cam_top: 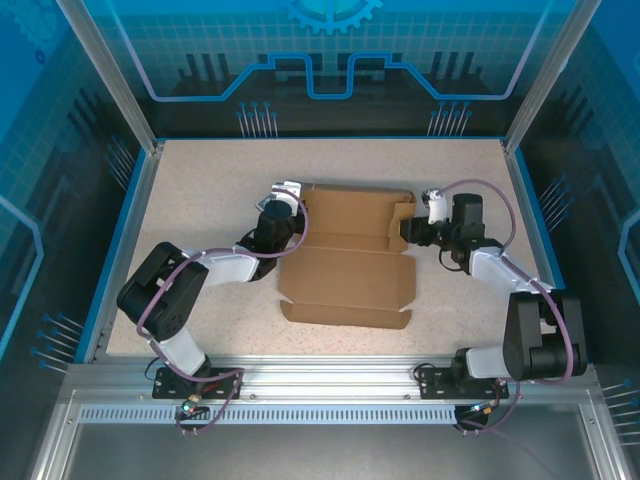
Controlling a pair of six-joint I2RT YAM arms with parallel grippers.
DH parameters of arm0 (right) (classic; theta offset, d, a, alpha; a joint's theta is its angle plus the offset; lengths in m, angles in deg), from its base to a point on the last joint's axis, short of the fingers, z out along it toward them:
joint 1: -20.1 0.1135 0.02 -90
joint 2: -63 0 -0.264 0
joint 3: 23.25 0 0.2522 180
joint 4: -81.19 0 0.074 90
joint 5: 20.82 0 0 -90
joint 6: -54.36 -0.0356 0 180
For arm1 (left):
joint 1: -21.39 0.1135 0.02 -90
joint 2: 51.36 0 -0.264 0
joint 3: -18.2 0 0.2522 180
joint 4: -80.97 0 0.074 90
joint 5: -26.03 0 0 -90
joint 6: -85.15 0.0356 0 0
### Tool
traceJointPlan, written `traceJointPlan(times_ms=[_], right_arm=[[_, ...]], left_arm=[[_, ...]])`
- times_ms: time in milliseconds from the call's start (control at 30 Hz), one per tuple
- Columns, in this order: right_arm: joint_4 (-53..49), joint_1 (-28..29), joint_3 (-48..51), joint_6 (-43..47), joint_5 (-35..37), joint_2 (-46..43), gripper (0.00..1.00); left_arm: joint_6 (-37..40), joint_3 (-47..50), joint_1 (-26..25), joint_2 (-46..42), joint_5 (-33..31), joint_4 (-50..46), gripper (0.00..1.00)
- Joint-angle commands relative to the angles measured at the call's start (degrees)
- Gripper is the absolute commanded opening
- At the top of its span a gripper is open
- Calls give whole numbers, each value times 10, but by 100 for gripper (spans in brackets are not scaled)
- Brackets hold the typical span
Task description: Fold the paper box
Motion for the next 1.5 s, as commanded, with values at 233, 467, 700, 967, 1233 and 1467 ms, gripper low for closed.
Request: traceJointPlan(times_ms=[233,467,700,967,1233,1467], right_arm=[[15,16,-20,25,3,-2,43],[32,21,-17,45,-29,-13,45],[43,27,-13,39,0,-27,47],[22,59,-34,-27,165,-14,46],[29,96,-39,-32,251,-5,39],[0,122,-58,-48,338,16,35]], left_arm=[[-11,3,1,-27,15,13,0],[-12,2,1,-26,17,13,0],[-13,1,1,-26,18,12,0],[-13,1,2,-26,20,12,0],[-14,2,1,-24,21,12,0],[-13,2,1,-24,20,12,0]])
